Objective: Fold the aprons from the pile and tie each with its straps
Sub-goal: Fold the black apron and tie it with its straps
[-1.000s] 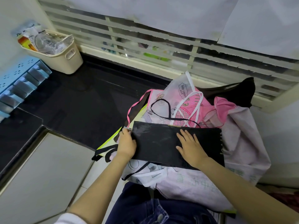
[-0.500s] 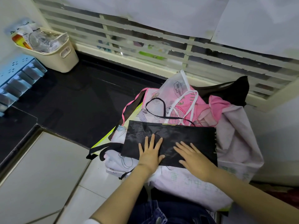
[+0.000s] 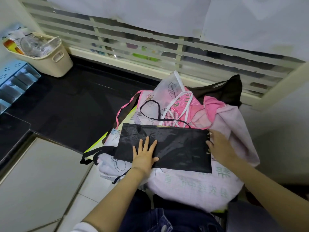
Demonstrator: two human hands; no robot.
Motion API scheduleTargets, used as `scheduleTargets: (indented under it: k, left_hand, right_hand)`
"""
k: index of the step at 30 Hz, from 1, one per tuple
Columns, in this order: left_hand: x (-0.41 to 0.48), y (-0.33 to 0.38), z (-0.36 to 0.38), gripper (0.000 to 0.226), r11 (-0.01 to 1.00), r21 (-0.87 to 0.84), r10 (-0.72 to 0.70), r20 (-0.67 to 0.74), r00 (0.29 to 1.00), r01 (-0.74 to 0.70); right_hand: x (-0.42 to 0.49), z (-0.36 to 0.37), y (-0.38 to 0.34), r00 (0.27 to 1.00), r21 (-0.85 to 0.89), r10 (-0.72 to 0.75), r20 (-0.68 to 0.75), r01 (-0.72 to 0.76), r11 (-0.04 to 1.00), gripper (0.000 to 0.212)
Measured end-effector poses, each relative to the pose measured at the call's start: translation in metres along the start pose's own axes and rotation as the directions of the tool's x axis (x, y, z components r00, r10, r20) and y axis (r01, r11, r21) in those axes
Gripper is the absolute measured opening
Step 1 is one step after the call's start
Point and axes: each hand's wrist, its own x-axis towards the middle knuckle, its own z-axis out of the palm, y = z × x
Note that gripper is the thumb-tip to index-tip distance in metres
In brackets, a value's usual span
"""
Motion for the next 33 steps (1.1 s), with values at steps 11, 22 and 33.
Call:
scheduleTargets:
  k: [11,22,33]
  left_hand:
    - [-0.024,0.071,0.014,0.056,0.989,0.103,0.112,-0.074,0.991,-0.104]
    - [-0.026,0.074,0.04,0.058,0.942,0.228,0.253,-0.006,0.967,-0.245]
    - [-0.04,0.08,0.037,0.068,0.967,0.165,0.209,-0.094,0.973,-0.191]
  right_hand:
    - [-0.047,0.015,-0.01,0.954,0.336,0.286,0.088,-0.298,0.893,0.026]
    - [-0.095,0.002,0.007,0.989,0.053,0.13,-0.067,-0.126,0.991,0.038]
    - [0.005,-0.006,-0.033,0.964,-0.198,-0.02,0.267,0.075,0.977,0.019]
